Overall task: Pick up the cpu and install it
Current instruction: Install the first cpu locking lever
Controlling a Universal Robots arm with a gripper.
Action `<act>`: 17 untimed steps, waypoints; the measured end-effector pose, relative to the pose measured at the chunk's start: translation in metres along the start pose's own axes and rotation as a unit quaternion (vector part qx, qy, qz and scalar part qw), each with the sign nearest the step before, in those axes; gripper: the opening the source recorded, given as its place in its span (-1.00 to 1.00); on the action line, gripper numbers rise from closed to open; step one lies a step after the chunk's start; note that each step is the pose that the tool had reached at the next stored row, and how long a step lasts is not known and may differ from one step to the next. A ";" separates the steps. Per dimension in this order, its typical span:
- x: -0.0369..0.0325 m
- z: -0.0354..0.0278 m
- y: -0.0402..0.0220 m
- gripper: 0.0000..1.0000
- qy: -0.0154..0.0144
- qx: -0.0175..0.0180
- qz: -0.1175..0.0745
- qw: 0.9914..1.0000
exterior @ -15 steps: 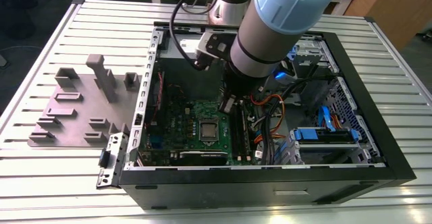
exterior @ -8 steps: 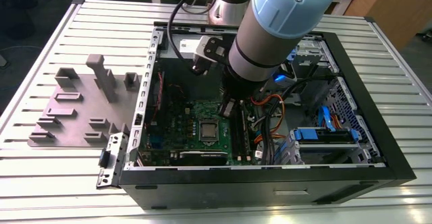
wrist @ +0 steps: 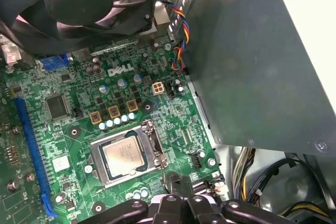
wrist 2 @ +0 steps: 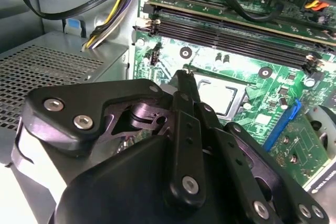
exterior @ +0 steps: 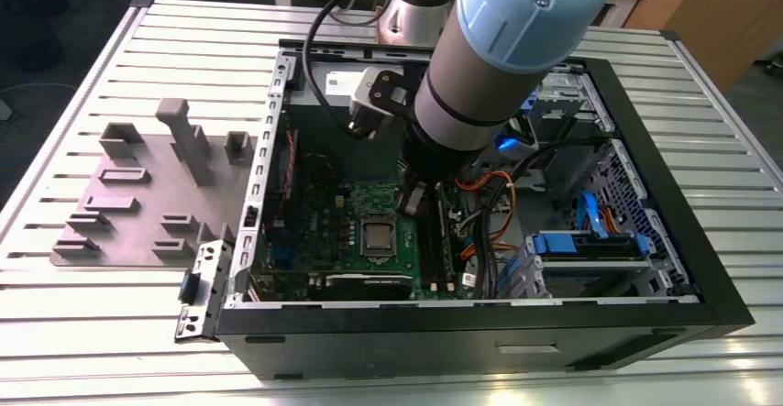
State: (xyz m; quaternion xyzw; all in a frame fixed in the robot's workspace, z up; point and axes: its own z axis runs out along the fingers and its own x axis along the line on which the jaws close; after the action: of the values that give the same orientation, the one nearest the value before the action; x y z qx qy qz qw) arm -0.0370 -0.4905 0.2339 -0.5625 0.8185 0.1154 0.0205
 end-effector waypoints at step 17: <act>0.0084 -0.0009 -0.0022 -0.79 0.006 -0.004 -0.038 0.999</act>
State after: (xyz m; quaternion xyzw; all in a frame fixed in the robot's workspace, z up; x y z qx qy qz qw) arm -0.0380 -0.4992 0.2330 -0.5943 0.7959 0.1144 0.0179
